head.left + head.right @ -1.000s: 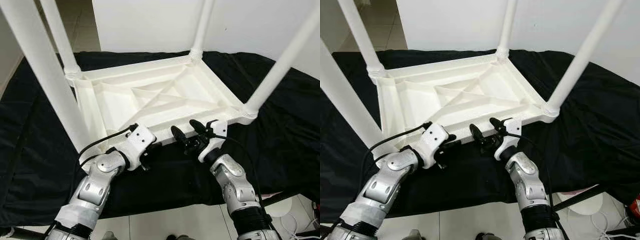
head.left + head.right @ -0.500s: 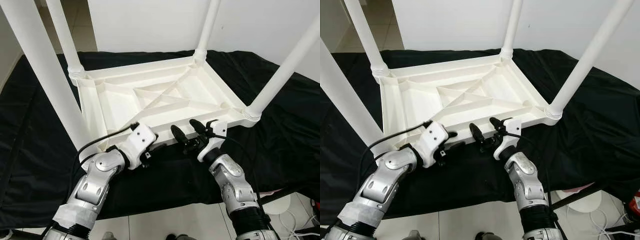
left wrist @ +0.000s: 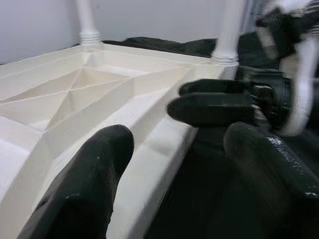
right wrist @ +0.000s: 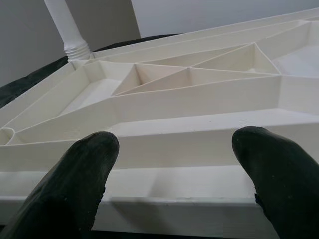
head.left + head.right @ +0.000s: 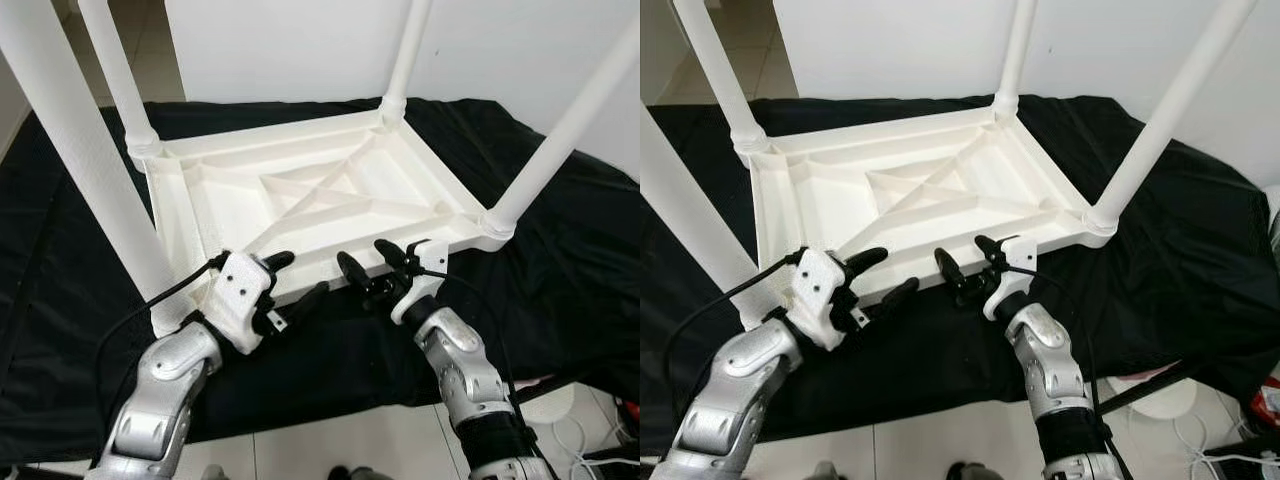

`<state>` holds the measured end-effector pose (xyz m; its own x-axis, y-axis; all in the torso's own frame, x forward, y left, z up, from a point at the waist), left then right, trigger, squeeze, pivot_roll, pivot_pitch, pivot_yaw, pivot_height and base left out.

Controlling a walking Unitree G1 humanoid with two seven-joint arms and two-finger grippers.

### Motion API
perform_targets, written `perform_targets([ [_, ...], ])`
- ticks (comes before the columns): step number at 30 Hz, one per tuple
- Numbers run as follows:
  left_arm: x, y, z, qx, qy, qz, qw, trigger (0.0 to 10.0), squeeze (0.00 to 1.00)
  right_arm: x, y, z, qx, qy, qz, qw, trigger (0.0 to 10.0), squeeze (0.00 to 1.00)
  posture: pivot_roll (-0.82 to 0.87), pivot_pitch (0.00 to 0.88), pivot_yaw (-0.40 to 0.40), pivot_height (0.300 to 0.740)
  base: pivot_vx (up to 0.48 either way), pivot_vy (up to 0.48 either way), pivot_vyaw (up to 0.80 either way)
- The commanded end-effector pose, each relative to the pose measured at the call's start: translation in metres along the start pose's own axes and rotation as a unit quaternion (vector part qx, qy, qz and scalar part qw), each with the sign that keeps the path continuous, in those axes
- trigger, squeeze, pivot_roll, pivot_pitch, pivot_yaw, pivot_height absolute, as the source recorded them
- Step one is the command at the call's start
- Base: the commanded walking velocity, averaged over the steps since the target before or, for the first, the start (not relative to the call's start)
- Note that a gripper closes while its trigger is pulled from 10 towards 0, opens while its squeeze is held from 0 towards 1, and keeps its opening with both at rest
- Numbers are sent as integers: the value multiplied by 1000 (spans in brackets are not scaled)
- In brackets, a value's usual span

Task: Building children table

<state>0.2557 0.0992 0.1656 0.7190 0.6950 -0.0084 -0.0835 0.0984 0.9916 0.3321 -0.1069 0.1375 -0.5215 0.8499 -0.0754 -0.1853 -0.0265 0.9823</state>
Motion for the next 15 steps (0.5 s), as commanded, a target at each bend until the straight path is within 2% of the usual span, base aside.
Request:
perform_targets([
  [1, -3, 4, -7, -6, -11, -11, 1000, 10000, 0, 0, -4, 0, 7, 5, -1, 1000, 10000, 0, 149, 112, -72, 740, 0, 0, 0],
  [2, -4, 9, -14, -7, -15, 4, 1000, 10000, 0, 1, -4, 1, 8, 9, -1, 1000, 10000, 0, 165, 114, -82, 740, 0, 0, 0],
  [8, -7, 16, -28, -1, -23, -3, 1000, 10000, 0, 2, -4, 5, 7, 18, 0, 1000, 10000, 0, 189, 114, -92, 740, 0, 0, 0],
  [10, -11, 21, -51, 15, -32, -5, 999, 10000, 0, 4, -3, 11, 5, 28, -1, 1000, 10000, 0, 213, 117, -100, 740, 0, 0, 0],
  [12, -4, 21, -78, 47, -32, -17, 998, 10000, 0, 6, -3, 15, 5, 35, 0, 999, 10000, 0, 226, 117, -107, 740, 0, 0, 0],
  [13, -1, 21, -87, 58, -34, -27, 997, 10000, 0, 6, -3, 16, 5, 37, 1, 999, 10000, 0, 226, 117, -107, 740, 0, 0, 0],
  [14, -1, 21, -87, 58, -34, -27, 997, 10000, 0, 6, -3, 16, 5, 37, 1, 999, 10000, 0, 226, 117, -107, 740, 0, 0, 0],
  [15, 2, 21, -96, 70, -32, -28, 997, 10000, 0, 7, -4, 17, 5, 39, 1, 999, 10000, 0, 229, 116, -109, 740, 0, 0, 0],
])
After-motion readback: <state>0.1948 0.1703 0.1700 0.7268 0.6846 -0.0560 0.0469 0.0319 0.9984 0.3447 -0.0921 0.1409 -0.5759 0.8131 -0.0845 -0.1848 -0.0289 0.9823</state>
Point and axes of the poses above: a point about 5 cm out from each wrist's last joint towards the gripper, its own z axis pointing out of the wrist towards the gripper, its own y axis along the axis of the wrist's last joint, x = y × z, the point moved 3 cm from there along z, pointing out of the wrist towards the gripper, and after that the axes turned 11 degrees about -z, right-handed, at the moved point
